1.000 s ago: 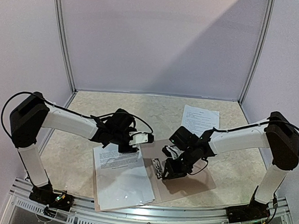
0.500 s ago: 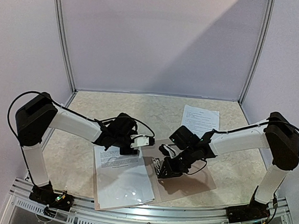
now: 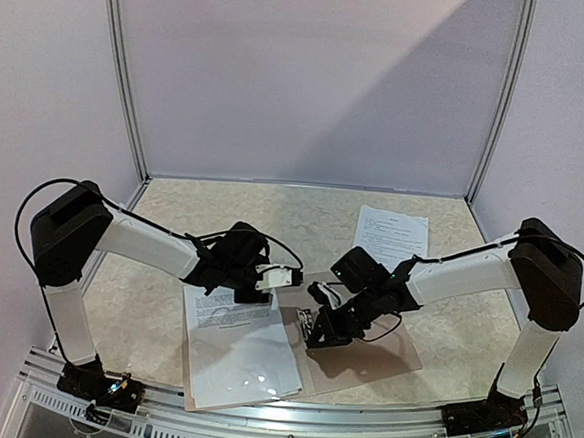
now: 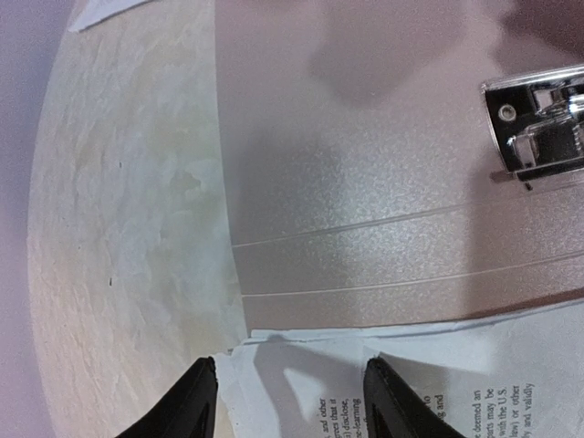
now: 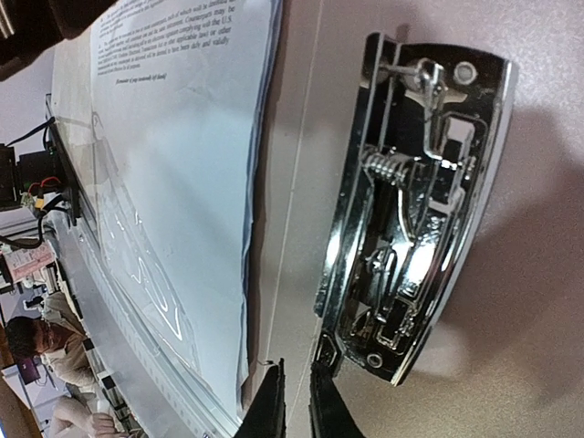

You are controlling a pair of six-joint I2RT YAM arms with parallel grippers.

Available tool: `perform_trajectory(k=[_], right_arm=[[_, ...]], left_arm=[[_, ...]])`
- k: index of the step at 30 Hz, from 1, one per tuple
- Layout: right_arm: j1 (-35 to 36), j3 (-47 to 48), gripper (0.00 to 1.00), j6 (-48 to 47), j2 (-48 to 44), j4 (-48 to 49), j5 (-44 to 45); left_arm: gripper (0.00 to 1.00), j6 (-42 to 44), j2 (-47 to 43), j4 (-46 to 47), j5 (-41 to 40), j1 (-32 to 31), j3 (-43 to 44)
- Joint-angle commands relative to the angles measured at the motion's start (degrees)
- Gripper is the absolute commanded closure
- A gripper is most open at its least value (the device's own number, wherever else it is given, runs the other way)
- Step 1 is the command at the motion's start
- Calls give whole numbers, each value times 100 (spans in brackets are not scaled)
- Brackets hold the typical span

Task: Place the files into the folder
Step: Open the spring clip on the folder with some files.

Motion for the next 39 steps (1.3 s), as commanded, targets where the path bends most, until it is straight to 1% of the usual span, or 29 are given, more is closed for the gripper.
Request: perform_trajectory(k=[1,6,22,29,35,39], right_arm=[[-62,-135,91,1,206,44,22],[-104,-289,92,-7,214,28,141],[-172,-550,93,-135,468,-118,471],[-232,-774,94,-241,572,-322,931],[-289,-973,95,-195,623,-225,993],[-291,-815,96,-218,522,-333,1010]], left_arm=[[44,76,139,-41,-77,-70,-124],[44,86,147,1,-84,-74,-160],[45,263,126,89,-304,-75,-210],[45,455,156,320,-500,-92,-437],[45,585,139,398,-721,-218,-602],[45,729,147,498,-824,-271,-739]])
